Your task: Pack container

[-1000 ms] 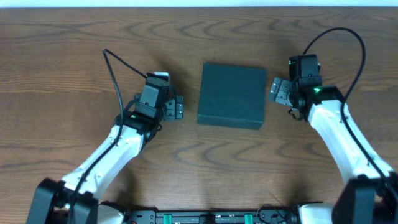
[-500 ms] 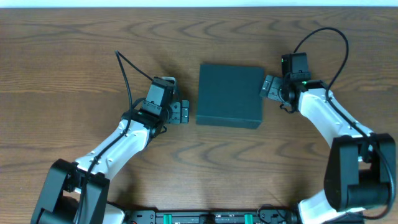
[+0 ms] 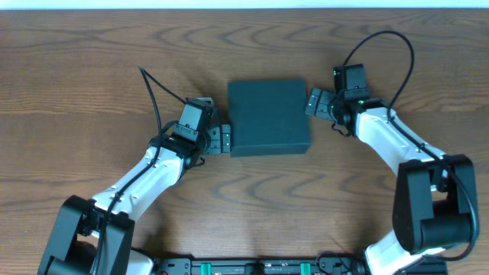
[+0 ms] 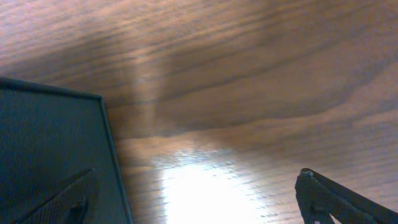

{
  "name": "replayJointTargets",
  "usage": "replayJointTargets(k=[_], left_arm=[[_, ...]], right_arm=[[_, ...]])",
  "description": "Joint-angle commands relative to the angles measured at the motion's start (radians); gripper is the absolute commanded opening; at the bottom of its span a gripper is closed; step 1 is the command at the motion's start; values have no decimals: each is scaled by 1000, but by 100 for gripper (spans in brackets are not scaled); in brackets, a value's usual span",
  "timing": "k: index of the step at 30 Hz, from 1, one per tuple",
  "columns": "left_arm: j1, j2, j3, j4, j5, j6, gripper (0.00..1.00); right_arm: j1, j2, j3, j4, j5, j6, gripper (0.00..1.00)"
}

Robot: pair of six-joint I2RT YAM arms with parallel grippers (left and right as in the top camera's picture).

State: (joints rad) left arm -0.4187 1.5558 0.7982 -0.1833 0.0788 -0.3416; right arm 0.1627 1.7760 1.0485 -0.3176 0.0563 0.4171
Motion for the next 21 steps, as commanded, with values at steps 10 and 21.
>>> replayJointTargets(k=[10,21], left_arm=[[40,-21,9,-35,-90,-21,95],[144,-21,9,-32,-51,58,95]], right_arm=[[179,11,2,-19,-74,43,99],[225,11,2,-53,-76,88,99]])
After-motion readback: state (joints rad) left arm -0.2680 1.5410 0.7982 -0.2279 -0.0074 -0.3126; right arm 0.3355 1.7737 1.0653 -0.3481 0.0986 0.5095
